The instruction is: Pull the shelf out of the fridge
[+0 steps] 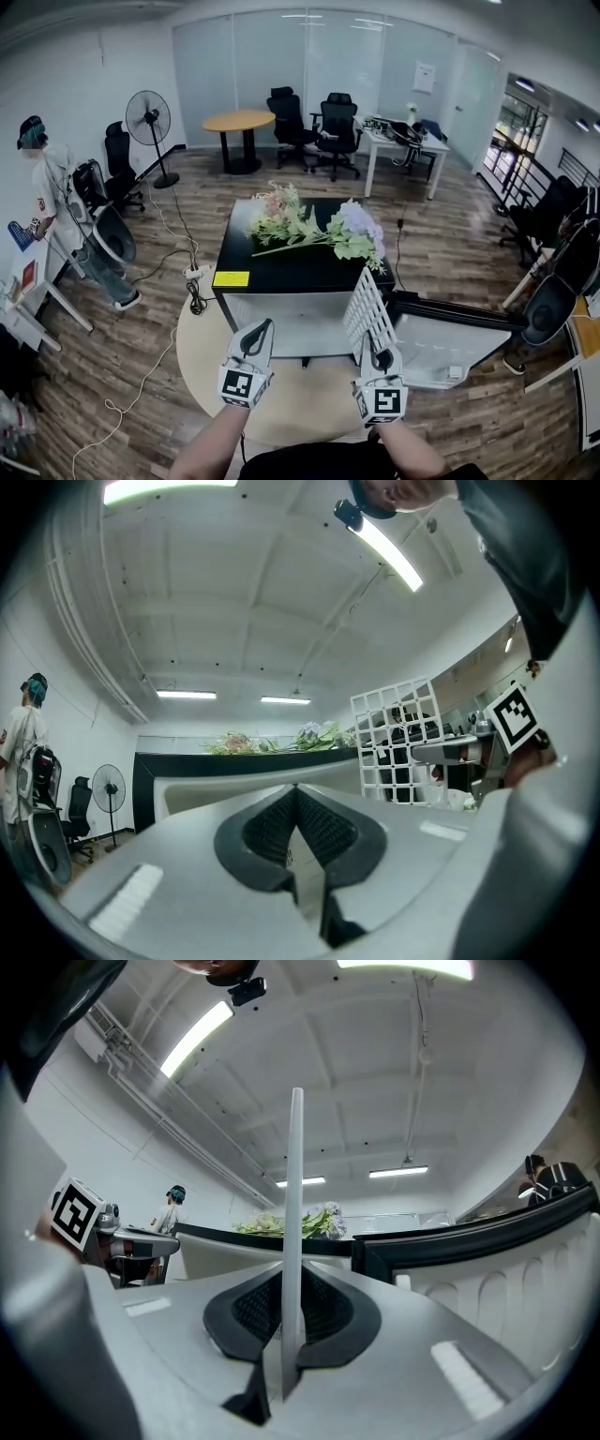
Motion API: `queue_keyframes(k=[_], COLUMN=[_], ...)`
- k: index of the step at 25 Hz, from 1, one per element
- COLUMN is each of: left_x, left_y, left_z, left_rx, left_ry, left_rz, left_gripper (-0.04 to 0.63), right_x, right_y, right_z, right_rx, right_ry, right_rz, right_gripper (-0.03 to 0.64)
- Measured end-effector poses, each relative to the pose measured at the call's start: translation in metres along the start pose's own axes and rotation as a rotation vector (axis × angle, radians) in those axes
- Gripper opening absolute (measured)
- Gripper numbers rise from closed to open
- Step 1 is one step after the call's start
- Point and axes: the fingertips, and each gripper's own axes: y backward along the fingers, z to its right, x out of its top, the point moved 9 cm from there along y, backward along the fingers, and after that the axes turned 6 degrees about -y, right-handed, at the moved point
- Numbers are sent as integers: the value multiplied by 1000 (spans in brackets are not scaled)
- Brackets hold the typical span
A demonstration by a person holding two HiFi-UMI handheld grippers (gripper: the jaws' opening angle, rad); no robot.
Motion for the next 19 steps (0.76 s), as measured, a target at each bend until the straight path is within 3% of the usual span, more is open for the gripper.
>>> queue_keyframes(k=[19], left_x=[0], left_y=[3], left_z=[-4], left_rx=[-11], left_ry=[-9], left_rz=[0], left_gripper=[0], right_x=[-1], right_y=[1], right_z=[-5], right_rx=[-7], right_ry=[14], right_rz=[3], right_gripper=[28])
